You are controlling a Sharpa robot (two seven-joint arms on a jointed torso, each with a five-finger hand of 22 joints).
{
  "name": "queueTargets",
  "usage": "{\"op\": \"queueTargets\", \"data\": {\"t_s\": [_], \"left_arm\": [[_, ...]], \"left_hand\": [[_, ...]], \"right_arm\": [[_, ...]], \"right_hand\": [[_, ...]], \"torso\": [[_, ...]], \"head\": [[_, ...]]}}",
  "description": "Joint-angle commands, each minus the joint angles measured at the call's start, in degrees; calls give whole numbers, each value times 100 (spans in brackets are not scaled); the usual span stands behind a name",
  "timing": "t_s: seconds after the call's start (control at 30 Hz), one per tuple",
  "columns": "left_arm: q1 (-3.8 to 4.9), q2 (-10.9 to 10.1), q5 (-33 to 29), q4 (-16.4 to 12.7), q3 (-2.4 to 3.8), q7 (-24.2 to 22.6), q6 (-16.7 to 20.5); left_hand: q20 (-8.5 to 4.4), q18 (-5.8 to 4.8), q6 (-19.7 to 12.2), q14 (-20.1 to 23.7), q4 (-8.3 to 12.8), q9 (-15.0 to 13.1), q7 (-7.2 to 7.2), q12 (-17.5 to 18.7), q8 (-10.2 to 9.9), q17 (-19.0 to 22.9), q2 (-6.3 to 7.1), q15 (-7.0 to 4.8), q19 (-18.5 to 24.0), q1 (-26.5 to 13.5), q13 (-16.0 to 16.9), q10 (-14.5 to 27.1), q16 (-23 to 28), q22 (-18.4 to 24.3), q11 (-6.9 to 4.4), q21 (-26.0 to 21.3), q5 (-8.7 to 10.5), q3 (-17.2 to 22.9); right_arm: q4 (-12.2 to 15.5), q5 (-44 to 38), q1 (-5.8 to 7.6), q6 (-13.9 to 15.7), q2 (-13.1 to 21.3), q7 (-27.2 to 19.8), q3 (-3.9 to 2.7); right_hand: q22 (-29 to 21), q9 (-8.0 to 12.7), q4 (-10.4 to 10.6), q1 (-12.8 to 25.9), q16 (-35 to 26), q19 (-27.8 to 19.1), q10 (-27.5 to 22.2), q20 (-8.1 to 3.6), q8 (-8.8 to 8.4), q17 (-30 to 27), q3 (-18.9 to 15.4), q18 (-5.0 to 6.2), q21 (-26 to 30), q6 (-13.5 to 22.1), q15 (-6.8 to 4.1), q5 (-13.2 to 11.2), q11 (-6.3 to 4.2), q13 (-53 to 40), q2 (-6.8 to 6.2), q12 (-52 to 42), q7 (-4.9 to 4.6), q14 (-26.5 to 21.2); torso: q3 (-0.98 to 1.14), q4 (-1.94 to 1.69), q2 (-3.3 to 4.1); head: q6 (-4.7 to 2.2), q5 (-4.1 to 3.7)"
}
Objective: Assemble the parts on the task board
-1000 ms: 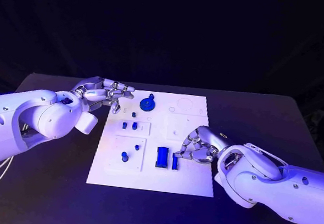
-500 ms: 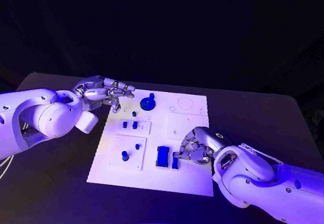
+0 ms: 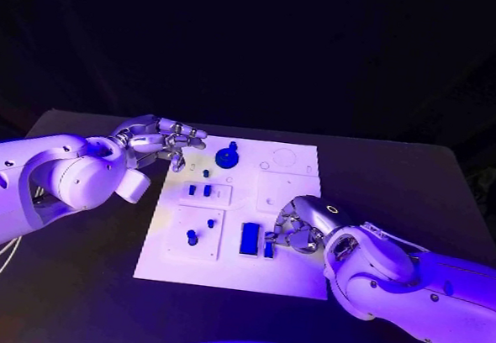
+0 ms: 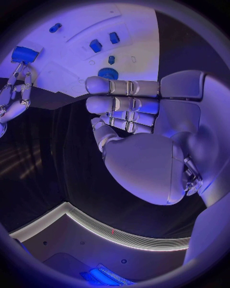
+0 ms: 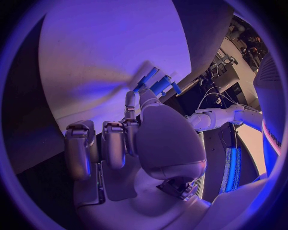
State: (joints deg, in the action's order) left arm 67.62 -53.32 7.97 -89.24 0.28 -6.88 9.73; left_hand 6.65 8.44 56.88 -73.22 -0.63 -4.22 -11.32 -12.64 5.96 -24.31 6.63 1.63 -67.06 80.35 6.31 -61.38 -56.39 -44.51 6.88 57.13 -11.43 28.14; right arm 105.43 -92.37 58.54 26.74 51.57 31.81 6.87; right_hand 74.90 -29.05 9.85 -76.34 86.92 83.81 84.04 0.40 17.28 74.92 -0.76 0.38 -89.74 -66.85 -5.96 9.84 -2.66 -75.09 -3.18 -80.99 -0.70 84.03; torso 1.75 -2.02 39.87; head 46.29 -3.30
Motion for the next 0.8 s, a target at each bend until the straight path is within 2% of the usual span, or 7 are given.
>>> {"op": "queueTargets", "data": {"t_s": [0.03, 0.3, 0.43, 0.57, 0.67, 0.7, 0.8], "left_arm": [[1, 2, 16, -12, 3, -37, -95], [1, 3, 16, -4, 3, -42, -89], [0, 19, 15, 19, 2, -55, -81], [-5, 43, -43, 55, -13, -181, -66], [-11, 81, -157, 103, -40, -394, -67], [-15, 100, -219, 129, -46, -489, -70], [-40, 177, -453, 245, -60, -810, -44]], "left_hand": [[-13, 106, -38, 34, -10, 1, -4, -29, 35, 7, -23, -2, 43, -49, -3, 35, 4, 9, -3, -18, -14, 19], [-13, 106, -38, 34, -10, 1, -4, -29, 35, 7, -23, -2, 43, -49, -3, 35, 4, 9, -3, -18, -14, 19], [-12, 106, -41, 35, -12, 1, -3, -38, 40, 12, -26, -2, 44, -56, -3, 39, 4, 12, -4, -21, -14, 22], [-10, 106, -48, 40, -20, 1, -4, -50, 47, 20, -15, 0, 47, -81, -3, 47, 5, 18, -3, -28, -10, 12], [-6, 107, -52, 46, -39, 0, -4, -67, 56, 30, 3, 4, 55, -122, -2, 53, 6, 29, -2, -40, -3, -14], [-4, 110, -52, 53, -51, 0, -3, -76, 62, 36, 11, 6, 69, -145, -1, 53, 8, 52, -2, -60, 4, -32], [4, 126, -38, 85, -100, -7, 10, -118, 93, 59, 25, 8, 128, -227, 7, 41, 23, 144, -11, -144, 30, -114]], "right_arm": [[57, -247, -12, 140, 30, 26, 3], [347, 12, -2, 752, 234, -316, -8], [383, 722, 84, 1224, 331, -912, -16], [193, 2207, 259, 1487, 369, -1945, -18], [-98, 3346, 391, 1431, 341, -2615, -19], [-230, 3776, 442, 1373, 318, -2850, -19], [-672, 4932, 579, 1160, 196, -3513, -19]], "right_hand": [[1510, -5, 12, 6, 25, 619, 299, -41, 20, 1080, -31, -38, -26, -29, -42, 0, -42, -1028, 3, 4, -13, 511], [1510, -3, 152, 216, -36, 619, 238, -35, 27, 989, -163, -38, -26, 31, -25, 3, -16, -949, -75, 165, -47, 490], [1434, 63, 314, 354, -293, 549, -36, 12, -110, 631, -258, 17, 253, 304, 50, -41, 85, -621, -161, 823, -172, 402], [989, 229, 397, 219, -934, 116, -896, 150, -447, -160, -326, 298, 1806, 807, 220, 546, 293, 326, -109, 2636, -408, 177], [648, 298, 387, 19, -1482, -175, -1431, 252, -564, -753, -383, 460, 2799, 915, 297, 573, 379, 1036, -10, 3771, -498, -5], [438, 323, 357, -101, -1837, -358, -1807, 277, -611, -1132, -374, 556, 3397, 977, 331, 556, 411, 1488, 38, 4510, -529, -150], [-30, 364, 247, -441, -2550, -729, -2031, 349, -684, -1832, -322, 722, 4572, 1070, 393, 573, 473, 1869, 154, 4892, -602, -450]], "torso": [[7, 0, -1], [1, 10, -6], [-5, 9, -19], [-28, 22, -54], [-55, 26, -101], [-72, 25, -126], [-120, 25, -195]], "head": [[-8, 4], [-38, -5], [-68, -25], [-116, -32], [-183, -46], [-187, -48], [-293, -68]]}}
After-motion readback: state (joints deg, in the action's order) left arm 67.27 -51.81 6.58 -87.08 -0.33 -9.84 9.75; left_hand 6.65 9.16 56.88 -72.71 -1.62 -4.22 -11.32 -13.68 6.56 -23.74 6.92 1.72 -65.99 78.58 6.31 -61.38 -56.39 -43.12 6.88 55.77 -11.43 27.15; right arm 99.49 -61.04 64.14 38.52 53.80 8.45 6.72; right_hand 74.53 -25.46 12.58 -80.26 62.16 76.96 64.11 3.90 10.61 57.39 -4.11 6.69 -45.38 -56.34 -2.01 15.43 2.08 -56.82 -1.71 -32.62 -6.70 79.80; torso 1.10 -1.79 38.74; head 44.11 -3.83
